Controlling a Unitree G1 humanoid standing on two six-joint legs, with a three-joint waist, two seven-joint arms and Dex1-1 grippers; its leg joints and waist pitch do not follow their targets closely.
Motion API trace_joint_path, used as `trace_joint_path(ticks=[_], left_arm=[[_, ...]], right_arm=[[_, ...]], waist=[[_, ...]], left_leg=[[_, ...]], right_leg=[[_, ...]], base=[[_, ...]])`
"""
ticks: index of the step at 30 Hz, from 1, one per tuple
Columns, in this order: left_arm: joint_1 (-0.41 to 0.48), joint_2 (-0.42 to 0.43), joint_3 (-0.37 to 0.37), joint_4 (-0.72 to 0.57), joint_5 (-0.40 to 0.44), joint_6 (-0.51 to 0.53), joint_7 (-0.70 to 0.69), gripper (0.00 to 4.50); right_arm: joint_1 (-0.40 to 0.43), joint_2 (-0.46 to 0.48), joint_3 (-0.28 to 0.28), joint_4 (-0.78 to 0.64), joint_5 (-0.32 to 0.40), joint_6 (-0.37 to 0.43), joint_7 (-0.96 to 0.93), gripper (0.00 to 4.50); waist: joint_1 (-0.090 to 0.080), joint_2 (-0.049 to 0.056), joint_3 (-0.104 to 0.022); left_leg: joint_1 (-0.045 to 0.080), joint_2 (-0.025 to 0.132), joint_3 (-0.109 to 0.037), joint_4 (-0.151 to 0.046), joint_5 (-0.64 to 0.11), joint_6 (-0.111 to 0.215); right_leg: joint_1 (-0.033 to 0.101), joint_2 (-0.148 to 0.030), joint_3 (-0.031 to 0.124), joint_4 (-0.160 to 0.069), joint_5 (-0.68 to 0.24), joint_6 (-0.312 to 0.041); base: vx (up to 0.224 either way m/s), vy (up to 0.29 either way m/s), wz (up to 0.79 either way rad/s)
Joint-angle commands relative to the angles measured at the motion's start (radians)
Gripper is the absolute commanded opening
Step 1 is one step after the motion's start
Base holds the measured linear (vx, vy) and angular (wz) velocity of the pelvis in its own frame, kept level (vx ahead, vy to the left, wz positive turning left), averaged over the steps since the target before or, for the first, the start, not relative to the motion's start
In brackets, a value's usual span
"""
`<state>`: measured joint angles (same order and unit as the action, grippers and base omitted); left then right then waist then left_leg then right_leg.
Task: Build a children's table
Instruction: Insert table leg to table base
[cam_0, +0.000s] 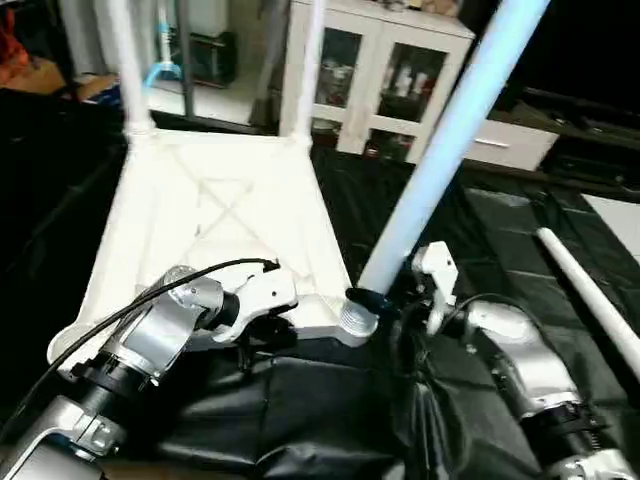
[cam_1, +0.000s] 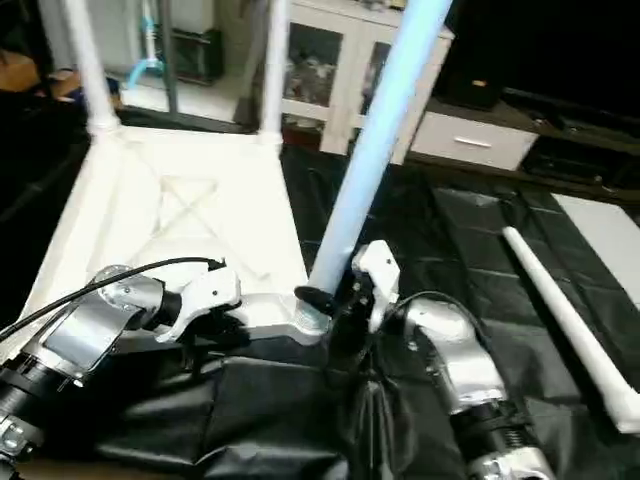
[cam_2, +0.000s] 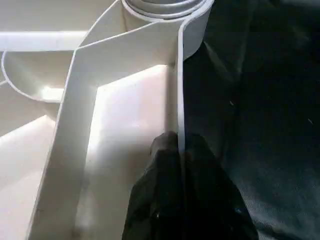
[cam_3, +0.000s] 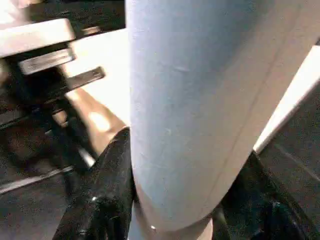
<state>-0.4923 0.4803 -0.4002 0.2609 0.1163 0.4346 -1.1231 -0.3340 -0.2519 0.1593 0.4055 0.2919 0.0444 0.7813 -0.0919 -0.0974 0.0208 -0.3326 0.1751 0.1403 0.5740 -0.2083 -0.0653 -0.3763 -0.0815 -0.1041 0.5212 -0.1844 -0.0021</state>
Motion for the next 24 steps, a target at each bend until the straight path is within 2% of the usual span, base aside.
trace_joint_path(ticks=[1,2,3,4,5,6,7,8,9,10,11,12,13,14,15,16,17,18,19,20,22,23,24], left_arm=[[0.02,-0.023,0.016,-0.034,-0.037,0.046,-0.005,0.0],[0.019,-0.029,0.021,-0.04,-0.041,0.059,0.004,0.0],[0.019,-0.029,0.021,-0.04,-0.041,0.059,0.004,0.0],[0.018,-0.042,0.032,-0.053,-0.041,0.086,0.03,0.0],[0.015,-0.068,0.049,-0.073,-0.038,0.136,0.078,0.0],[0.014,-0.078,0.056,-0.081,-0.037,0.156,0.096,0.0],[0.01,-0.098,0.07,-0.093,-0.031,0.188,0.137,0.0],[0.004,-0.12,0.082,-0.103,-0.024,0.217,0.172,0.0],[-0.001,-0.145,0.092,-0.112,-0.017,0.24,0.211,0.0],[-0.003,-0.157,0.098,-0.115,-0.015,0.249,0.229,0.0],[-0.007,-0.183,0.108,-0.117,-0.012,0.264,0.264,0.0],[-0.008,-0.2,0.114,-0.117,-0.011,0.271,0.291,0.0],[-0.008,-0.205,0.115,-0.116,-0.011,0.272,0.298,0.0],[-0.005,-0.218,0.117,-0.111,-0.007,0.264,0.321,0.0],[-0.003,-0.219,0.116,-0.11,-0.007,0.263,0.323,0.0],[0.005,-0.219,0.11,-0.114,-0.004,0.261,0.327,0.0],[0.008,-0.218,0.108,-0.116,-0.003,0.261,0.327,0.0],[0.013,-0.216,0.101,-0.124,-0.002,0.267,0.33,0.0],[0.018,-0.213,0.098,-0.132,-0.004,0.273,0.331,0.0],[0.023,-0.201,0.088,-0.14,0.0,0.273,0.326,0.0],[0.024,-0.198,0.086,-0.142,0.001,0.272,0.324,0.0],[0.024,-0.196,0.089,-0.144,0.002,0.277,0.326,0.0],[0.024,-0.196,0.089,-0.144,0.002,0.277,0.326,0.0]], right_arm=[[0.04,-0.02,-0.086,0.183,-0.153,0.077,-0.316,1.83],[0.039,-0.007,-0.094,0.187,-0.161,0.084,-0.366,1.83],[0.039,-0.007,-0.094,0.187,-0.161,0.084,-0.366,1.83],[0.038,0.028,-0.109,0.191,-0.183,0.088,-0.483,1.83],[0.026,0.09,-0.132,0.216,-0.196,0.078,-0.634,1.83],[0.021,0.113,-0.14,0.227,-0.2,0.074,-0.689,1.83],[0.009,0.152,-0.154,0.249,-0.196,0.071,-0.763,1.83],[-0.003,0.184,-0.162,0.273,-0.192,0.062,-0.82,1.83],[-0.012,0.207,-0.161,0.294,-0.195,0.039,-0.869,1.83],[-0.016,0.216,-0.161,0.302,-0.197,0.031,-0.886,1.83],[-0.024,0.233,-0.161,0.317,-0.197,0.012,-0.922,1.83],[-0.031,0.24,-0.16,0.328,-0.196,0.001,-0.942,1.83],[-0.033,0.242,-0.16,0.331,-0.195,-0.002,-0.947,1.83],[-0.049,0.236,-0.157,0.345,-0.198,-0.013,-0.949,1.83],[-0.051,0.236,-0.155,0.345,-0.199,-0.013,-0.949,1.83],[-0.055,0.238,-0.147,0.342,-0.203,-0.013,-0.947,1.83],[-0.055,0.239,-0.145,0.34,-0.204,-0.013,-0.947,1.83],[-0.055,0.247,-0.144,0.336,-0.211,-0.013,-0.957,1.83],[-0.056,0.251,-0.141,0.332,-0.218,-0.016,-0.959,1.83],[-0.061,0.256,-0.14,0.327,-0.221,-0.024,-0.961,1.83],[-0.063,0.256,-0.14,0.327,-0.221,-0.026,-0.961,1.83],[-0.073,0.261,-0.141,0.336,-0.21,-0.046,-0.957,1.83],[-0.073,0.261,-0.141,0.336,-0.21,-0.046,-0.957,1.83]], waist=[[-0.02,0.028,0.006],[-0.033,0.031,0.008],[-0.04,0.032,0.008],[-0.028,0.044,0.023],[-0.005,0.053,0.012],[0.025,0.041,0.018],[0.018,0.019,0.007],[0.024,-0.019,0.001],[0.032,-0.009,0.001],[0.046,0.008,-0.005],[0.043,0.02,-0.008],[0.042,0.015,-0.011],[0.045,0.018,-0.01],[0.048,0.017,0.002],[0.047,0.016,0.004],[0.047,0.007,0.004],[0.049,0.009,0.001],[0.049,0.01,-0.003],[0.049,0.005,-0.003],[0.05,0.009,-0.002],[0.049,0.011,-0.004],[0.049,0.007,-0.005],[0.049,0.01,-0.006]], left_leg=[[0.009,0.059,-0.052,-0.123,-0.796,-0.073],[0.011,0.061,-0.054,-0.129,-0.834,-0.072],[-0.003,0.067,-0.059,-0.139,-0.848,-0.074],[-0.04,0.08,-0.052,-0.189,-0.915,-0.089],[-0.061,0.086,-0.039,-0.213,-0.925,-0.089],[-0.062,0.086,-0.004,-0.24,-0.902,-0.079],[-0.025,0.071,-0.001,-0.211,-0.83,-0.067],[0.038,0.02,-0.015,-0.056,-0.575,-0.065],[-0.011,0.019,-0.028,0.0,-0.274,-0.02],[-0.067,0.039,-0.041,-0.065,-0.195,-0.046],[-0.059,0.057,-0.047,-0.096,-0.252,-0.087],[-0.053,0.059,-0.045,-0.097,-0.271,-0.097],[-0.042,0.059,-0.04,-0.097,-0.291,-0.098],[-0.022,0.057,-0.022,-0.096,-0.386,-0.07],[-0.019,0.054,-0.02,-0.095,-0.429,-0.065],[-0.021,0.05,-0.021,-0.092,-0.46,-0.058],[-0.023,0.05,-0.023,-0.092,-0.451,-0.056],[-0.033,0.053,-0.024,-0.095,-0.404,-0.053],[-0.036,0.055,-0.023,-0.097,-0.381,-0.052],[-0.034,0.057,-0.019,-0.098,-0.348,-0.051],[-0.037,0.057,-0.015,-0.098,-0.318,-0.05],[-0.035,0.058,-0.013,-0.097,-0.312,-0.049],[-0.033,0.058,-0.009,-0.096,-0.298,-0.047]], right_leg=[[-0.002,-0.069,0.003,-0.092,-0.657,-0.044],[0.008,-0.065,-0.021,-0.094,-0.654,-0.034],[0.027,-0.067,-0.025,-0.079,-0.63,-0.032],[0.059,-0.05,-0.032,-0.03,-0.562,-0.046],[0.095,-0.039,-0.016,0.058,-0.419,-0.065],[0.078,-0.027,0.012,0.114,-0.207,-0.068],[0.044,-0.036,0.04,0.083,-0.295,-0.049],[-0.06,-0.112,0.073,-0.076,-0.836,0.022],[-0.02,-0.177,0.107,-0.097,-1.013,0.039],[0.032,-0.143,0.084,-0.058,-0.886,0.02],[0.022,-0.089,0.058,-0.028,-0.606,-0.022],[0.019,-0.076,0.055,-0.015,-0.482,-0.046],[0.011,-0.071,0.059,-0.01,-0.392,-0.072],[-0.008,-0.066,0.068,-0.017,-0.369,-0.117],[-0.011,-0.066,0.069,-0.023,-0.435,-0.111],[-0.012,-0.069,0.075,-0.032,-0.547,-0.082],[-0.009,-0.071,0.077,-0.033,-0.564,-0.073],[-0.001,-0.073,0.08,-0.03,-0.528,-0.066],[0.0,-0.071,0.081,-0.029,-0.5,-0.067],[-0.001,-0.068,0.082,-0.023,-0.425,-0.083],[0.006,-0.065,0.082,-0.015,-0.36,-0.097],[0.006,-0.064,0.081,-0.014,-0.344,-0.101],[0.007,-0.063,0.082,-0.011,-0.316,-0.111]], base=[[0.0,0.0,0.0],[0.0,0.0,0.0],[-0.074,0.001,-0.1],[-0.074,0.001,-0.1],[-0.069,-0.032,0.04],[0.0,-0.102,0.1],[0.0,-0.102,0.1],[0.022,-0.134,-0.09],[0.067,-0.061,-0.43],[0.067,-0.061,-0.43],[0.068,0.009,-0.43],[0.0,0.0,0.0],[0.0,0.0,0.0],[0.0,0.0,0.0],[0.0,0.0,0.0],[0.0,0.0,0.0],[0.0,0.0,0.0],[0.0,0.0,0.0],[0.0,0.0,0.0],[0.0,0.0,0.0],[0.026,-0.001,-0.02],[0.0,0.0,0.0],[0.0,0.0,0.0]])
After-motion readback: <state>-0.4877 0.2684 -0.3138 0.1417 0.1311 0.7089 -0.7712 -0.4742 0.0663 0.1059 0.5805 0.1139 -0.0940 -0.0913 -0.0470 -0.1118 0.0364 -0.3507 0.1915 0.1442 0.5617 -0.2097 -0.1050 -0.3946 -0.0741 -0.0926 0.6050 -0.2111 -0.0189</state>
